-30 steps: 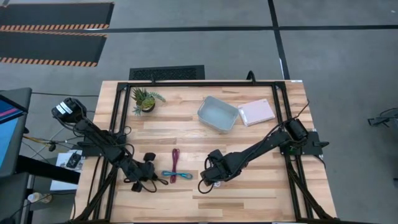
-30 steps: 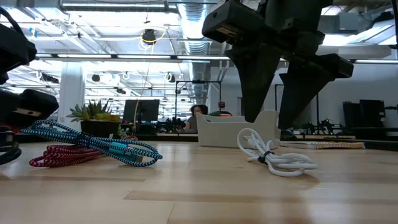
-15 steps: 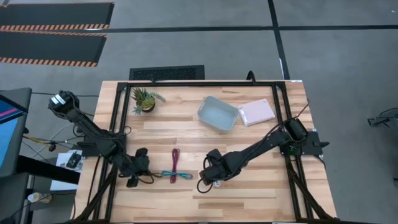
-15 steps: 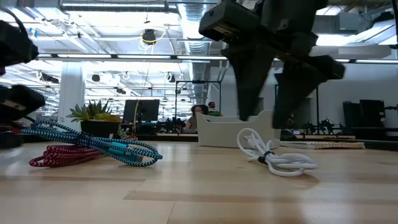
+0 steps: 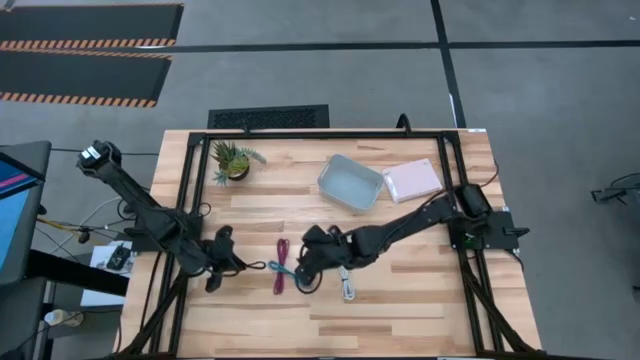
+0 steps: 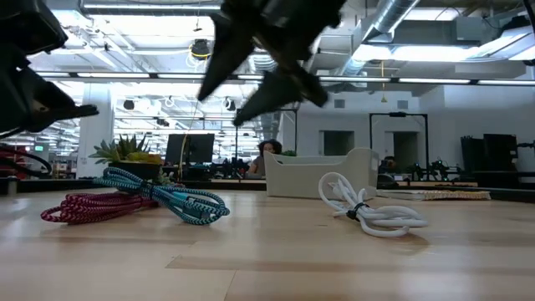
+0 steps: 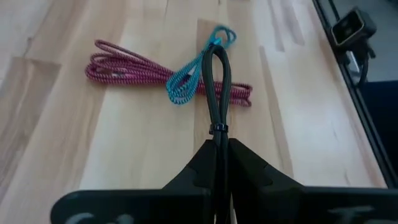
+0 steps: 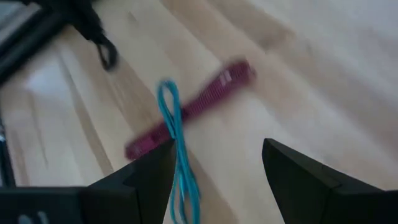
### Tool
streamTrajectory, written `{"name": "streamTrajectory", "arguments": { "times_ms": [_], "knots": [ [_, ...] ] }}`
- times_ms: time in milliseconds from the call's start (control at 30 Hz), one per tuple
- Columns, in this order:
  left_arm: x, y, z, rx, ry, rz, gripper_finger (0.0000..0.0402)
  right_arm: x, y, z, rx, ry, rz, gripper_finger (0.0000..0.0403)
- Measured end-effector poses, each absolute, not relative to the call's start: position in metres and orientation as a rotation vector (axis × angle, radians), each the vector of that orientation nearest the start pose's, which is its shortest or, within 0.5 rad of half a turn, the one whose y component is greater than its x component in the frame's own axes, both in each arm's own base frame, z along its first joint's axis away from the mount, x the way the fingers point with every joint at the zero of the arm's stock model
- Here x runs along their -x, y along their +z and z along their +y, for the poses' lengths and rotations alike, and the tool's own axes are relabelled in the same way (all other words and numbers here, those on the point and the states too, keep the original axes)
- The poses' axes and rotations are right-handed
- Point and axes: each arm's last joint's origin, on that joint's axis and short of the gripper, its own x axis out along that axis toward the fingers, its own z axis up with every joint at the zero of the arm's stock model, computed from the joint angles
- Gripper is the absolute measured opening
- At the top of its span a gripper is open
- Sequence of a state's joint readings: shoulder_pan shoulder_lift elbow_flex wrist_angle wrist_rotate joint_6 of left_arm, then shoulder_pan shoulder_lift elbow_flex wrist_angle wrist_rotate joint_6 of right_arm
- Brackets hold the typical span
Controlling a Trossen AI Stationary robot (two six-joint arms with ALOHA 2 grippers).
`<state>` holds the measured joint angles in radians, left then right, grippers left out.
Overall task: Pick and place USB-C Cables
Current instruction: Put the black USB cable into the grey bin
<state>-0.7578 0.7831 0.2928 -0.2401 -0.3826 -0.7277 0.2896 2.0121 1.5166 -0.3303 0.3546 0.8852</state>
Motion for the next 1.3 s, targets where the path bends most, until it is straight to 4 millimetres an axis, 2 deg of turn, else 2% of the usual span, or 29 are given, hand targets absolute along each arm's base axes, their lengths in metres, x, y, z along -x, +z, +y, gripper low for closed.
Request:
{"name": "streamTrajectory", "arguments": {
  "times_ms": [100, 267, 400, 533, 700, 833, 933, 1067, 1167, 1300],
  "knots": [
    [-0.114, 0.168, -0.092, 0.311, -0.104, 0.668, 0.0005, -0.432, 0.223, 0.107, -0.512, -0.361, 0.595, 0.0265],
    [-0.114, 0.177, -0.088, 0.297, -0.049, 0.553, 0.0005, -0.432, 0.261, 0.100, -0.324, -0.382, 0.390, 0.0265],
    [-0.117, 0.190, -0.086, 0.287, 0.010, 0.389, 0.0005, -0.427, 0.287, 0.097, -0.151, -0.379, 0.300, 0.0265],
    [-0.123, 0.211, -0.086, 0.277, 0.010, 0.192, 0.0005, -0.415, 0.312, 0.089, -0.027, -0.373, 0.281, 0.0265],
    [-0.129, 0.233, -0.082, 0.225, 0.006, 0.004, 0.0006, -0.378, 0.357, 0.075, 0.088, -0.384, 0.291, 0.0265],
    [-0.132, 0.242, -0.077, 0.179, 0.035, -0.070, 0.0006, -0.333, 0.400, 0.060, 0.116, -0.417, 0.274, 0.0265],
    [-0.135, 0.248, -0.072, 0.150, 0.063, -0.086, 0.0006, -0.297, 0.419, 0.050, 0.118, -0.460, 0.266, 0.0265],
    [-0.139, 0.258, -0.066, 0.113, 0.072, -0.113, 0.0006, -0.250, 0.409, 0.037, 0.085, -0.531, 0.257, 0.0265],
    [-0.143, 0.264, -0.060, 0.075, 0.082, -0.132, 0.0006, -0.220, 0.382, 0.030, -0.013, -0.579, 0.237, 0.0265],
    [-0.149, 0.276, -0.047, 0.021, 0.132, -0.133, 0.0006, -0.200, 0.338, 0.024, -0.100, -0.611, 0.178, 0.0265]
  ]
}}
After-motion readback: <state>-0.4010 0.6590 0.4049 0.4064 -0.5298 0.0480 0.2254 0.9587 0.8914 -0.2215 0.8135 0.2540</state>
